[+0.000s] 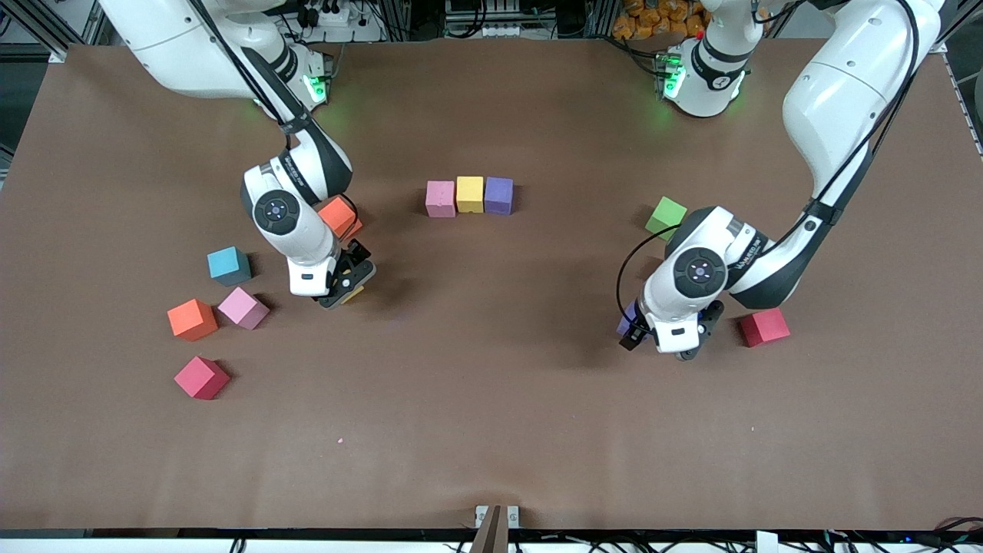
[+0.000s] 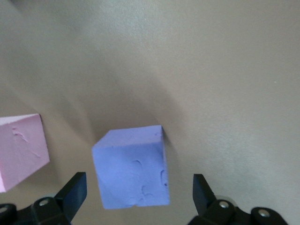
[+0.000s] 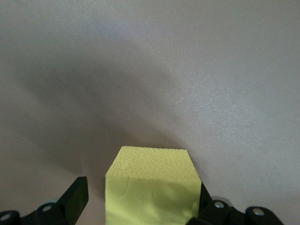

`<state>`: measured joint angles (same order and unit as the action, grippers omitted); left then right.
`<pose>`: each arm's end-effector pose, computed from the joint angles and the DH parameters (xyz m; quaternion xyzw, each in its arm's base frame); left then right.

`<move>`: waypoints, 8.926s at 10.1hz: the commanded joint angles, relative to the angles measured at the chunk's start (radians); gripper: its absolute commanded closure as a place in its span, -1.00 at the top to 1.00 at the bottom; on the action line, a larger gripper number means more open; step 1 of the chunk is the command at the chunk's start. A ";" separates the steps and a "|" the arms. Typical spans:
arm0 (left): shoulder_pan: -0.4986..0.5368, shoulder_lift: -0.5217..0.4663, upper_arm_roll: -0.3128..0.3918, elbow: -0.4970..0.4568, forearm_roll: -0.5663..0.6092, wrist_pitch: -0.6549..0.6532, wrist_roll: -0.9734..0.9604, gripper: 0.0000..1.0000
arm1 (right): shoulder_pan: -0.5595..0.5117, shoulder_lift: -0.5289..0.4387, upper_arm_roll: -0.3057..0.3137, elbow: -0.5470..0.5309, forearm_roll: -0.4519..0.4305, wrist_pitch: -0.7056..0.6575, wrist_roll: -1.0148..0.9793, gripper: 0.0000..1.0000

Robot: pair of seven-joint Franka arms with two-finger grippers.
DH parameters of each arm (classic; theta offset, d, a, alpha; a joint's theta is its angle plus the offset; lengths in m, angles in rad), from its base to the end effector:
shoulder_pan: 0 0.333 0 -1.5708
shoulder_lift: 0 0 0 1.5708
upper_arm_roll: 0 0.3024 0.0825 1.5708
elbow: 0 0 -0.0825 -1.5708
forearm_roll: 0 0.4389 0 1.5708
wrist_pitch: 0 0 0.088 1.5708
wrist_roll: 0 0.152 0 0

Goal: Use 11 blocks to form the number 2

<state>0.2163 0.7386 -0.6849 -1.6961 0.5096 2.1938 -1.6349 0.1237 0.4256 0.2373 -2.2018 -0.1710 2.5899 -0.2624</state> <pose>0.6448 -0.2704 0.1464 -0.8839 -0.4668 0.0277 0.0059 0.5320 0.2133 0.0848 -0.9303 -0.3666 0.0100 0.0043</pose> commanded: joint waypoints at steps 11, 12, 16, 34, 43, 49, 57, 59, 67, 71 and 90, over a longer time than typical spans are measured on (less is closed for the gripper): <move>-0.097 -0.025 0.114 0.018 -0.037 -0.018 -0.075 1.00 | 0.198 -0.067 0.042 0.180 0.050 -0.281 0.385 -0.41; -0.097 -0.040 0.114 0.018 -0.043 -0.019 -0.077 1.00 | 0.239 -0.058 0.040 0.201 0.095 -0.280 0.466 -0.41; -0.101 -0.039 0.116 0.019 -0.045 -0.019 -0.085 1.00 | 0.400 0.037 0.033 0.337 0.183 -0.277 0.790 -0.41; -0.179 -0.002 0.075 0.058 -0.029 -0.019 0.409 -0.94 | 0.657 0.234 -0.095 0.453 0.153 -0.205 1.111 -0.39; -0.284 0.008 0.028 0.113 -0.033 -0.016 0.628 -0.94 | 0.663 0.226 -0.093 0.447 0.154 -0.214 1.146 1.00; -0.302 0.015 0.036 0.113 -0.028 -0.019 0.747 -0.94 | 0.643 0.124 -0.092 0.448 0.156 -0.321 1.129 1.00; -0.492 0.041 0.131 0.138 -0.043 -0.016 0.770 -0.94 | 0.400 -0.108 -0.095 0.246 0.125 -0.400 0.736 1.00; -0.569 0.059 0.157 0.153 -0.051 -0.016 0.741 -0.94 | 0.294 -0.148 -0.096 0.167 0.123 -0.352 0.530 1.00; -0.647 0.122 0.157 0.199 -0.053 -0.012 0.600 -0.85 | 0.163 -0.176 -0.307 0.088 0.130 -0.337 -0.114 1.00; -0.664 0.137 0.157 0.196 -0.051 -0.011 0.586 -0.85 | 0.076 -0.160 -0.375 0.017 0.131 -0.183 -0.435 1.00; -0.151 -0.111 0.147 0.069 -0.053 -0.135 0.827 1.00 | 0.160 -0.025 -0.394 0.159 0.320 -0.164 -0.859 -0.34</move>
<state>-0.0330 0.6806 -0.5223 -1.5366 0.4764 2.0548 -0.8881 0.2584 0.4600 -0.1547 -2.0256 0.1379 2.4587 -1.1096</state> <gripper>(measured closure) 0.000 0.441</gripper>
